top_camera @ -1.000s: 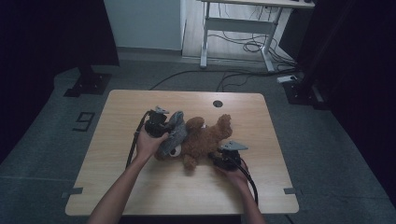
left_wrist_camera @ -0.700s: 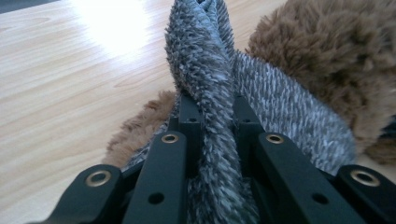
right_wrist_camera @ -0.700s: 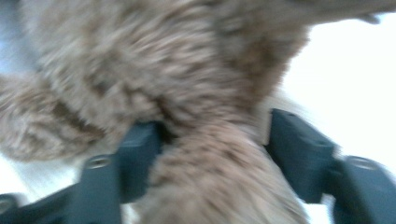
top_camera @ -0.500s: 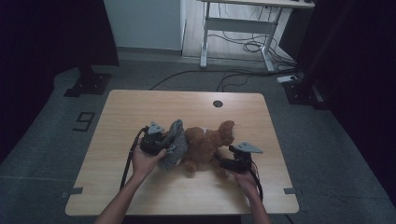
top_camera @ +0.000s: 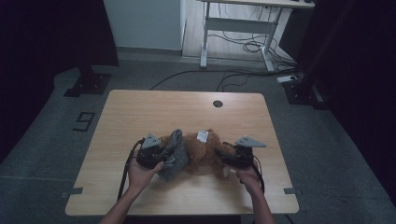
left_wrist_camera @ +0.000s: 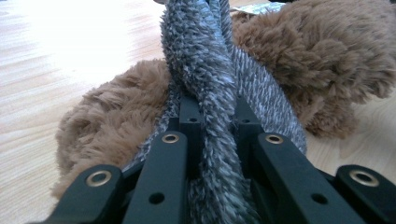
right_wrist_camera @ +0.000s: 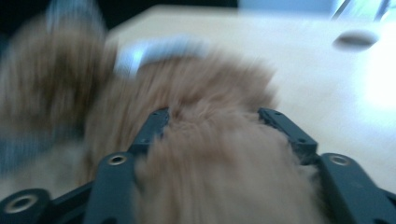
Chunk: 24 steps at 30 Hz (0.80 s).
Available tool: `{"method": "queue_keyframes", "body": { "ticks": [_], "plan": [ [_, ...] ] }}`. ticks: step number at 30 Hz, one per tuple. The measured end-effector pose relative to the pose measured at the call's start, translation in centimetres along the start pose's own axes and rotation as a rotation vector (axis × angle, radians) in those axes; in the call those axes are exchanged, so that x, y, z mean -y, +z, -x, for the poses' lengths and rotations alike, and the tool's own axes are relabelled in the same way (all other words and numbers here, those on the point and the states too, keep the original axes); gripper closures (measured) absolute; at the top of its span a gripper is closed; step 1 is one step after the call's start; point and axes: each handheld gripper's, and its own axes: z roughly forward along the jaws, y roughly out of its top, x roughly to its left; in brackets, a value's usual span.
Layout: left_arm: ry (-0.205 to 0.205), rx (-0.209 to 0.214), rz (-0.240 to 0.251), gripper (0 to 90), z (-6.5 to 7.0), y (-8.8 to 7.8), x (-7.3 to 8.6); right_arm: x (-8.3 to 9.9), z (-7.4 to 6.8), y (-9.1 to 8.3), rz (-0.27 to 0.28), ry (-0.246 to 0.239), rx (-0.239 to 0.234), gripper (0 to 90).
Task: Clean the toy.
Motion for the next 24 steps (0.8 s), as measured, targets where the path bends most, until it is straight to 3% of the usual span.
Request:
{"method": "queue_keyframes", "body": {
  "ticks": [2, 6, 9, 13, 19, 24],
  "plan": [
    [-0.008, 0.020, -0.007, 78.8, 0.0, -0.3, 0.1, 1.5, -0.8, 0.5, -0.061, -0.025, -0.008, 51.4],
    [-0.007, 0.043, -0.022, 78.6, 0.4, -0.9, 0.6, 3.2, -0.7, 0.0, -0.046, 0.046, -0.058, 57.0],
    [-0.009, 0.059, -0.032, 78.6, 0.5, -1.3, 1.5, 3.8, -1.4, -0.2, -0.052, 0.019, -0.074, 58.7],
    [-0.047, 0.103, -0.024, 78.8, 0.1, -1.7, 2.7, 4.8, -2.5, -0.2, -0.052, -0.012, -0.080, 60.1],
    [-0.026, 0.075, -0.022, 79.0, 0.4, -0.4, 2.4, 5.8, -4.1, 0.6, 0.009, -0.077, 0.058, 62.3],
    [-0.011, 0.102, -0.065, 79.4, 1.4, 3.0, 2.2, 5.4, -3.7, 0.9, -0.005, -0.127, 0.142, 62.8]
  ]
}}
